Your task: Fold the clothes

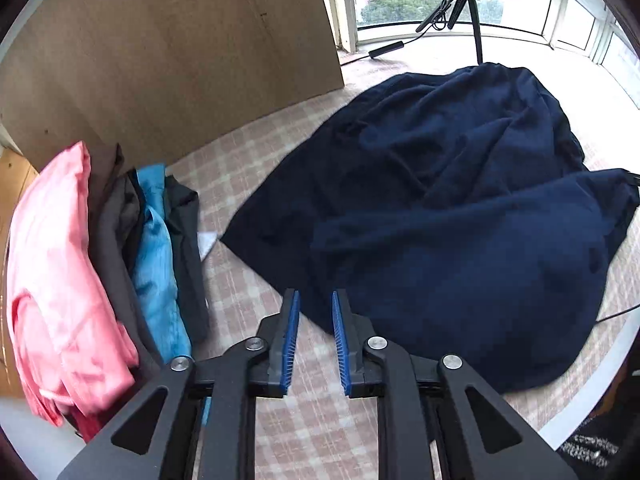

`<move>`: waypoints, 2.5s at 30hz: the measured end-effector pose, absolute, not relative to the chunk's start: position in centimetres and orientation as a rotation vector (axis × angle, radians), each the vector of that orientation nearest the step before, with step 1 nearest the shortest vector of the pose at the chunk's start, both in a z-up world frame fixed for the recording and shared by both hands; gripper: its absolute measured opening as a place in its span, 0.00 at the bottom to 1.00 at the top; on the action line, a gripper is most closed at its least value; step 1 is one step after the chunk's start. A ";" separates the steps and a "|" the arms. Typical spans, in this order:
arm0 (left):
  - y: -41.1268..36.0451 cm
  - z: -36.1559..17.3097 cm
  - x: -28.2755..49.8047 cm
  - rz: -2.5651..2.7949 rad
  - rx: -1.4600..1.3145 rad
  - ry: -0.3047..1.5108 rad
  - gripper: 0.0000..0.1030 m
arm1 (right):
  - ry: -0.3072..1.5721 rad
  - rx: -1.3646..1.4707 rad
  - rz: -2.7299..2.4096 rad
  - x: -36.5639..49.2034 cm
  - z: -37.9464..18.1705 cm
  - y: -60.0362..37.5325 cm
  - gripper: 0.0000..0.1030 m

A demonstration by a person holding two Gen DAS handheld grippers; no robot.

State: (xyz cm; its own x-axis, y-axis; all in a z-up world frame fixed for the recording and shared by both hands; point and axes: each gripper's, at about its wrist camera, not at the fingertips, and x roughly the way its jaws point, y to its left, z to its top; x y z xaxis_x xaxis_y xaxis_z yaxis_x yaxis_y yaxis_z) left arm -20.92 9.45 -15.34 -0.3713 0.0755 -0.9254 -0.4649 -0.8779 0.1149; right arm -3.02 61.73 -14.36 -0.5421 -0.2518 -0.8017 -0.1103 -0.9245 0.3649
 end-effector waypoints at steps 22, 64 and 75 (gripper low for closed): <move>9.2 -19.8 -10.7 2.165 -1.675 0.176 0.03 | -0.446 1.699 -2.482 -5.5 -18.9 63.6 0.25; -0.5 -17.4 -7.1 2.147 -1.782 0.532 0.07 | -0.567 1.777 -2.487 5.1 -16.6 53.4 0.28; 0.8 -19.2 -6.3 2.073 -1.763 0.480 0.11 | -0.412 1.720 -2.538 5.1 -21.4 51.0 0.28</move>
State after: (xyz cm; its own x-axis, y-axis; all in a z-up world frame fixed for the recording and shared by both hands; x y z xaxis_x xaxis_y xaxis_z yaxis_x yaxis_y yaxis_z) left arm -6.34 0.81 -19.15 -0.1439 0.0631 -0.9876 -0.4911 -0.8710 0.0159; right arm 5.14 50.98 -21.35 -0.3806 -0.1875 -0.9056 -0.1085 -0.9634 0.2450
